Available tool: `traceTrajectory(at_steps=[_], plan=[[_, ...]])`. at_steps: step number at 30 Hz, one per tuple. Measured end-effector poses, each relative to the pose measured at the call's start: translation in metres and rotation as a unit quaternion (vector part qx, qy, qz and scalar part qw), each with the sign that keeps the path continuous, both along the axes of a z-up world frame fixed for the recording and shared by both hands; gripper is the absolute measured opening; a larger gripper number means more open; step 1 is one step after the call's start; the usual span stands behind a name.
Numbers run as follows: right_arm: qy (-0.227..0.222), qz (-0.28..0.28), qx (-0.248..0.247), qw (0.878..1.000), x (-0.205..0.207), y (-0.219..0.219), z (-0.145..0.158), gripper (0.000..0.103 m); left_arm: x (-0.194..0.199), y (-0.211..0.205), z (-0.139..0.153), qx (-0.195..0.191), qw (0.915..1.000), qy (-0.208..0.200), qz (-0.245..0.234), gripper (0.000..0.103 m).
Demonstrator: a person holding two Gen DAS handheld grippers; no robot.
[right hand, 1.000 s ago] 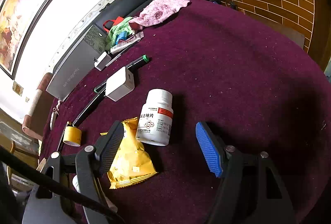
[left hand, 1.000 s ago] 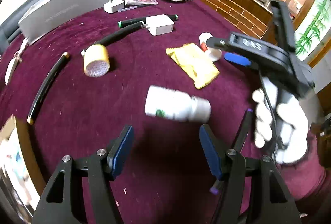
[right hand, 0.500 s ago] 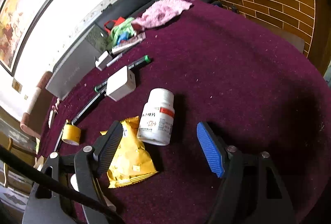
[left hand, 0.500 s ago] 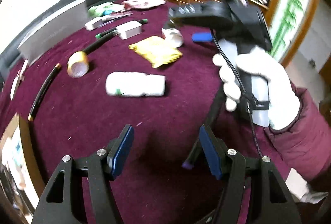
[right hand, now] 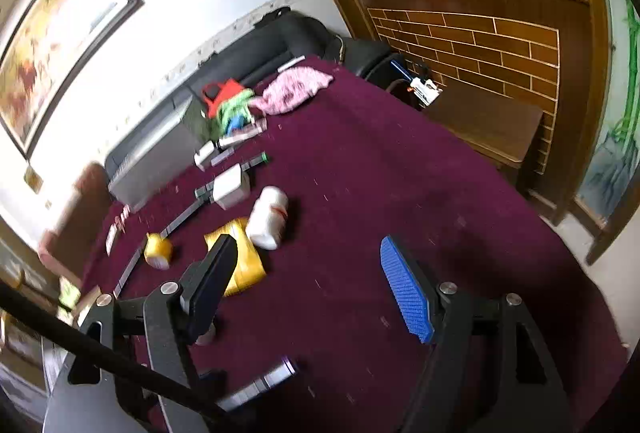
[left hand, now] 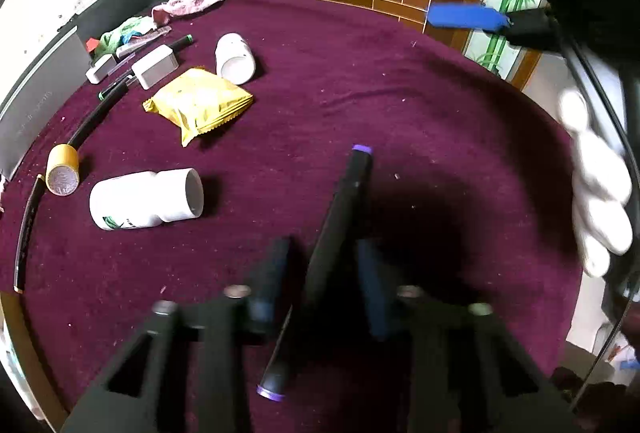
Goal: Organize objects
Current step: 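Grasp a black marker with the right gripper while the left gripper grasps another marker, then carry both black markers toward the cardboard tray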
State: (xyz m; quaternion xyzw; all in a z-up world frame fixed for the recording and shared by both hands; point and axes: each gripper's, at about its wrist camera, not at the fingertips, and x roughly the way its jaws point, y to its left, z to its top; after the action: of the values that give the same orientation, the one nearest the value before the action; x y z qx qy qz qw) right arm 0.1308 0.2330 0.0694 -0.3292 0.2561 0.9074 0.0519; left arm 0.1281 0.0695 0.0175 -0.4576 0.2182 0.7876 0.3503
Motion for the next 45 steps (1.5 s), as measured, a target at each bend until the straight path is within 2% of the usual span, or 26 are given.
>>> traceTrajectory(at_steps=[1,3,5,7,9,11,13,14,17,20,22,23,24,27,33,37,40,45], plan=[[-0.007,0.009,0.004,1.0,0.005,-0.001,-0.001,0.074,0.0,-0.003,0.001,0.006,0.9999,-0.009,0.0,0.012],[-0.02,0.037,0.02,0.999,0.012,-0.008,-0.001,0.074,-0.006,-0.016,0.001,0.033,0.9987,-0.032,0.021,0.011],[-0.037,0.093,0.046,0.994,0.019,-0.023,-0.001,0.074,-0.012,-0.038,0.003,0.05,0.9965,-0.037,0.056,0.011],[-0.053,0.155,0.07,0.984,0.022,-0.044,-0.003,0.074,-0.015,-0.059,0.007,0.065,0.993,-0.04,0.091,0.011],[-0.072,0.233,0.103,0.964,0.027,-0.076,-0.007,0.074,-0.015,-0.083,0.015,0.086,0.9882,-0.038,0.121,0.011],[-0.086,0.314,0.135,0.936,0.037,-0.115,-0.012,0.074,-0.009,-0.106,0.026,0.106,0.9837,-0.027,0.143,0.011],[-0.097,0.369,0.166,0.91,0.049,-0.144,-0.02,0.074,-0.001,-0.124,0.037,0.117,0.9799,-0.008,0.161,0.011],[-0.102,0.402,0.19,0.89,0.056,-0.163,-0.026,0.074,0.002,-0.132,0.041,0.125,0.9778,-0.004,0.168,0.011],[-0.106,0.449,0.244,0.853,0.069,-0.196,-0.039,0.072,0.007,-0.154,0.049,0.15,0.9708,0.008,0.187,0.011],[-0.109,0.464,0.274,0.835,0.073,-0.213,-0.05,0.059,0.008,-0.166,0.049,0.161,0.9669,0.006,0.198,0.011],[-0.112,0.467,0.284,0.83,0.073,-0.218,-0.054,0.048,0.007,-0.167,0.045,0.158,0.9672,0.001,0.199,0.011],[-0.116,0.47,0.284,0.827,0.073,-0.22,-0.055,0.045,0.006,-0.167,0.042,0.158,0.9671,-0.002,0.2,0.011],[-0.121,0.474,0.28,0.826,0.07,-0.223,-0.058,0.036,0.006,-0.168,0.04,0.159,0.9669,-0.008,0.199,0.011],[-0.129,0.478,0.268,0.827,0.067,-0.229,-0.061,0.026,0.009,-0.167,0.036,0.16,0.9666,-0.014,0.2,0.011],[-0.148,0.452,0.247,0.844,0.061,-0.224,-0.059,0.025,0.005,-0.16,0.016,0.133,0.9659,-0.038,0.219,0.011],[-0.164,0.393,0.274,0.862,0.051,-0.211,-0.059,0.021,0.003,-0.153,0.002,0.121,0.9638,-0.056,0.231,0.012],[-0.176,0.366,0.26,0.876,0.047,-0.195,-0.057,0.022,0.002,-0.148,-0.004,0.112,0.964,-0.061,0.234,0.012],[-0.18,0.357,0.239,0.885,0.043,-0.188,-0.055,0.022,0.002,-0.142,-0.004,0.104,0.9634,-0.048,0.242,0.013]])
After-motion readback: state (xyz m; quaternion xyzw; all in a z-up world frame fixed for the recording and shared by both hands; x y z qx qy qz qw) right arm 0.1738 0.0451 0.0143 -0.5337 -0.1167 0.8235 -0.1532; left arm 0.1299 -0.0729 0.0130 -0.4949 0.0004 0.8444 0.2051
